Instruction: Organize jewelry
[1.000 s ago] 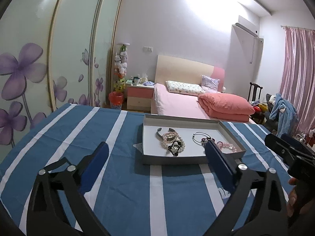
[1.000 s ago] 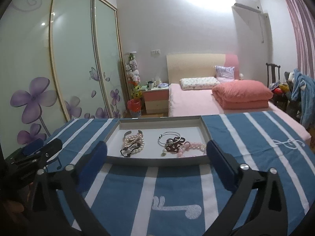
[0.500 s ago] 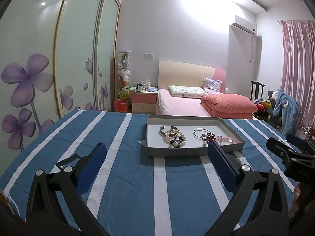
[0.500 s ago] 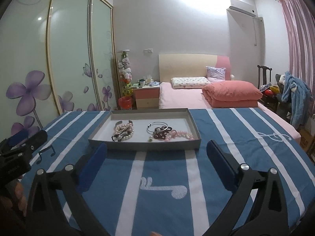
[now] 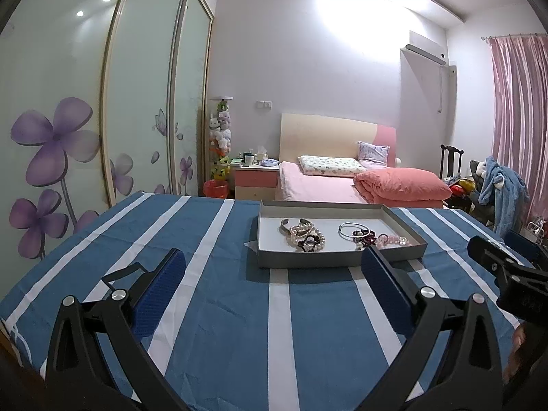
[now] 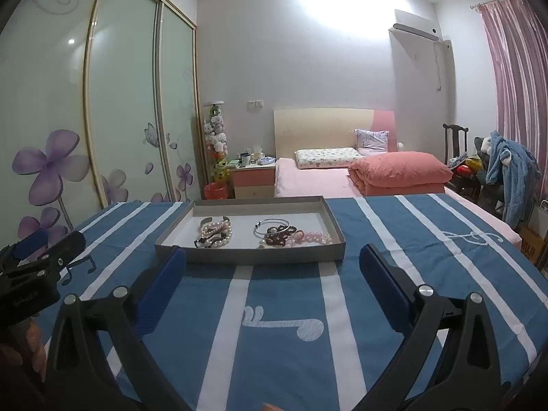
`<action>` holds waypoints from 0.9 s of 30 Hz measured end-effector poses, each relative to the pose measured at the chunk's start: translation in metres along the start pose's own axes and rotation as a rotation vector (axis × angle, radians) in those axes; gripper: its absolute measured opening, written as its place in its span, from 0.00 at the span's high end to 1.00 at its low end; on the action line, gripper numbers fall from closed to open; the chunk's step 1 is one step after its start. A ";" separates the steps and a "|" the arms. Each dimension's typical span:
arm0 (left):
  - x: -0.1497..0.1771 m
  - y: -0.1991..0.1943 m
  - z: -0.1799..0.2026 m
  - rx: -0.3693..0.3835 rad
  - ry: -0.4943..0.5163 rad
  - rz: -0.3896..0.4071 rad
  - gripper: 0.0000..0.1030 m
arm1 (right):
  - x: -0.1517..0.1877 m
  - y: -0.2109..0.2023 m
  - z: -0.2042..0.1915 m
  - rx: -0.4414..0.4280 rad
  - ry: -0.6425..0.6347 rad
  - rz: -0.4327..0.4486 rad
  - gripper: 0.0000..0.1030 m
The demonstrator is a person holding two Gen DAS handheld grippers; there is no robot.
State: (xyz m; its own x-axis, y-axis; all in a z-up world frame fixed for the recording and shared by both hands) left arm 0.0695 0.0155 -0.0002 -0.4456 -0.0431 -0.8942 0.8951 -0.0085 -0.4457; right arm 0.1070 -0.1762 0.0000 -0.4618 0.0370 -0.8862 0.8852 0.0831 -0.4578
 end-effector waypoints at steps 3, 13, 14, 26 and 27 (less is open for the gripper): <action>0.003 0.000 0.000 0.002 0.000 -0.006 0.02 | 0.001 0.002 0.001 0.004 0.003 -0.006 0.04; 0.002 0.000 0.000 0.007 -0.001 -0.009 0.02 | 0.003 0.002 0.005 0.004 0.018 -0.006 0.04; 0.003 -0.001 0.000 0.007 0.000 -0.009 0.02 | 0.003 0.002 0.005 0.002 0.018 -0.006 0.04; 0.002 0.000 0.002 0.006 0.001 -0.013 0.02 | 0.004 0.004 0.005 0.002 0.019 -0.009 0.04; 0.003 0.000 0.002 0.006 0.002 -0.014 0.02 | 0.004 0.004 0.004 0.001 0.019 -0.010 0.04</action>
State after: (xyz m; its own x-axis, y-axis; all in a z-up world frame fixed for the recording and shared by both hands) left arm 0.0685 0.0134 -0.0025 -0.4582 -0.0409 -0.8879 0.8888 -0.0155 -0.4580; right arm 0.1086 -0.1802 -0.0060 -0.4712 0.0551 -0.8803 0.8808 0.0828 -0.4662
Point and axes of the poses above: each gripper's, at about its wrist camera, not at the fingertips, and y roughly the way its jaws point, z to its right, x to its underside, the point moved 2 cm from there along y, roughly the way its jaws point, and after that the axes turned 8 degrees about -z, right-handed, at the moved point
